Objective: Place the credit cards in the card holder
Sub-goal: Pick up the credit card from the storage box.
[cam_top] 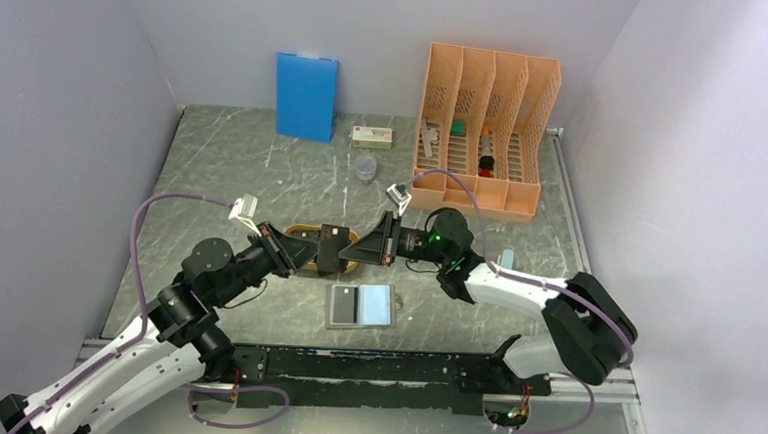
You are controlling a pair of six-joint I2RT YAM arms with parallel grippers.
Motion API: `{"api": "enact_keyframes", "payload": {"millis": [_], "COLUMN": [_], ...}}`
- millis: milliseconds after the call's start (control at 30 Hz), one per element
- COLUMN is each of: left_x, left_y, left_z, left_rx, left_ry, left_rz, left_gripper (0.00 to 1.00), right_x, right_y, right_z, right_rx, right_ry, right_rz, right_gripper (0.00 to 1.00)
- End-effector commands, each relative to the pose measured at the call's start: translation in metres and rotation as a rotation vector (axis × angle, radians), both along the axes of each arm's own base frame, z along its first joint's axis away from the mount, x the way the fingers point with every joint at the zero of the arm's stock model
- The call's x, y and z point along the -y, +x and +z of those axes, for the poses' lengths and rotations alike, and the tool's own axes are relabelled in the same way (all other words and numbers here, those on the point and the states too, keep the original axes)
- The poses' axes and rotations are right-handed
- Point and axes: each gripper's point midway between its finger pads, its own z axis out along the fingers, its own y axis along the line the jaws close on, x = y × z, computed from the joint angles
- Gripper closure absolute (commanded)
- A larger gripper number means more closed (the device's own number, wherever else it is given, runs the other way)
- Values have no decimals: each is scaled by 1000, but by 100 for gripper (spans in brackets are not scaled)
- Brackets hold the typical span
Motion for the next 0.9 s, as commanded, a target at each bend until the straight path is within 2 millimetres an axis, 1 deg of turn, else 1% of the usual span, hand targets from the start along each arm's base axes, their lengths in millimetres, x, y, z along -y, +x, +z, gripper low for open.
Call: {"api": "enact_keyframes", "payload": {"millis": [0,67,167,367,433,500,533,600,633,667,733,767,800,833,867], "left_x": [-30,-37,-41,-47,-51,-57,-60,-66,-68,-69,-61,-55,-50,-44,-40], "left_y": [28,33,36,41,43,46,48,53,56,59,66,69,72,75,79], "left_z": [-8,-11,-9,-1,-2,-7,-11,-23,-32,-40,-57,-67,-78,-88,-102], "left_rx": [7,12,21,38,32,21,10,-15,-32,-51,-90,-121,-158,-189,-235], "left_ry": [116,144,159,174,194,232,263,353,412,464,563,606,640,664,698], "left_rz": [210,251,277,311,334,364,382,408,416,416,370,336,305,269,241], "left_gripper": [95,95,95,95,95,95,95,95,95,95,95,95,95,95,95], "right_x": [-1,-2,-3,-2,0,4,6,11,17,24,41,49,57,63,70], "right_y": [16,22,26,32,34,37,41,51,55,67,75,76,74,72,67], "right_z": [19,15,12,7,7,6,4,-18,-26,-40,-62,-68,-76,-80,-87], "right_rx": [42,35,26,20,21,28,22,13,22,18,12,14,11,14,6], "right_ry": [92,96,106,108,106,92,72,-50,-132,-233,-406,-462,-515,-543,-578], "right_rz": [6,19,44,58,49,25,3,-70,-119,-207,-294,-319,-333,-345,-348], "right_gripper": [100,100,100,100,100,100,100,100,100,100,100,100,100,100,100]}}
